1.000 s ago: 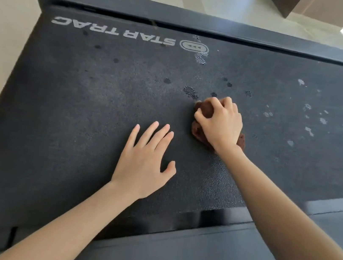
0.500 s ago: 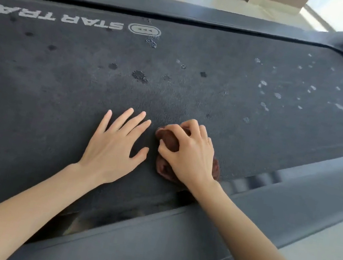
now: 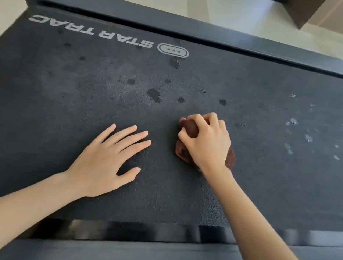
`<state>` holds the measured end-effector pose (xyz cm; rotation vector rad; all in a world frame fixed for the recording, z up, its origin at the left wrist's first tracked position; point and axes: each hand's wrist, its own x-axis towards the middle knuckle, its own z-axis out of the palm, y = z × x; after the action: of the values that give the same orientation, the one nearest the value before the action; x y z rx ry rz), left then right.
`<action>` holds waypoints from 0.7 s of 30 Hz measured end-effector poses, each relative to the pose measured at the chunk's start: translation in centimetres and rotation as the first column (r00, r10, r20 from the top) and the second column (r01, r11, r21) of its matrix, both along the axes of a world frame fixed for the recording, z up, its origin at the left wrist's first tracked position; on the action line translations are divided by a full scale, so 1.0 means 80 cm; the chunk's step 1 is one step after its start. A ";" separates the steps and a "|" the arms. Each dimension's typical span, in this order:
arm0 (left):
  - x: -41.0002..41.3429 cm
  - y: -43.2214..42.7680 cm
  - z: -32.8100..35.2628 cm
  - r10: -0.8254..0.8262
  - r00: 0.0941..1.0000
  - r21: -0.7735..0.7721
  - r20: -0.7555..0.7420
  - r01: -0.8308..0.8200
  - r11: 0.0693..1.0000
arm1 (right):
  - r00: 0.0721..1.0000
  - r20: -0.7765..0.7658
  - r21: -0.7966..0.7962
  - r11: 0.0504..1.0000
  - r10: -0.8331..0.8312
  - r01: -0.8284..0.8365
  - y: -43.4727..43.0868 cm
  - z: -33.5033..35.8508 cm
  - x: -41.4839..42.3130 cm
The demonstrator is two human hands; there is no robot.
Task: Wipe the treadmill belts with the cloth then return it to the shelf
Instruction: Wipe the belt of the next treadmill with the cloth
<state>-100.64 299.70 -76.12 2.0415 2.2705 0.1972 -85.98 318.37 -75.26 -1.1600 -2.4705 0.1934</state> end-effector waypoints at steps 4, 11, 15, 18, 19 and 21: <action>0.011 -0.001 0.004 0.027 0.998 -0.024 -0.049 -0.028 0.999 | 0.981 -0.013 0.049 0.980 0.195 -0.194 -0.091 -0.002 0.097; 0.053 0.027 0.007 -0.024 0.999 -0.024 -0.029 0.023 0.999 | 0.997 -0.009 0.046 0.996 0.078 -0.077 0.000 0.001 0.123; 0.071 0.041 0.000 -0.006 0.999 -0.020 0.036 0.007 1.000 | 0.982 0.014 0.023 0.982 -0.186 0.186 0.094 -0.002 0.101; 0.069 0.041 -0.002 -0.012 1.000 -0.010 0.021 0.013 1.000 | 0.939 0.034 -0.013 0.940 -0.341 0.342 0.122 0.003 0.085; 0.068 0.044 -0.001 -0.018 1.000 -0.006 0.023 0.018 1.000 | 0.927 0.025 -0.011 0.927 -0.374 0.375 0.114 0.002 0.083; 0.073 0.057 0.002 -0.032 0.999 0.005 0.029 0.032 0.999 | 0.932 -0.019 0.025 0.932 -0.362 0.362 0.072 -0.003 0.088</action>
<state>-94.80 304.26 -75.99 2.0615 2.2209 0.2291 -78.92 324.12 -75.53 -1.5680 -2.1877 0.0600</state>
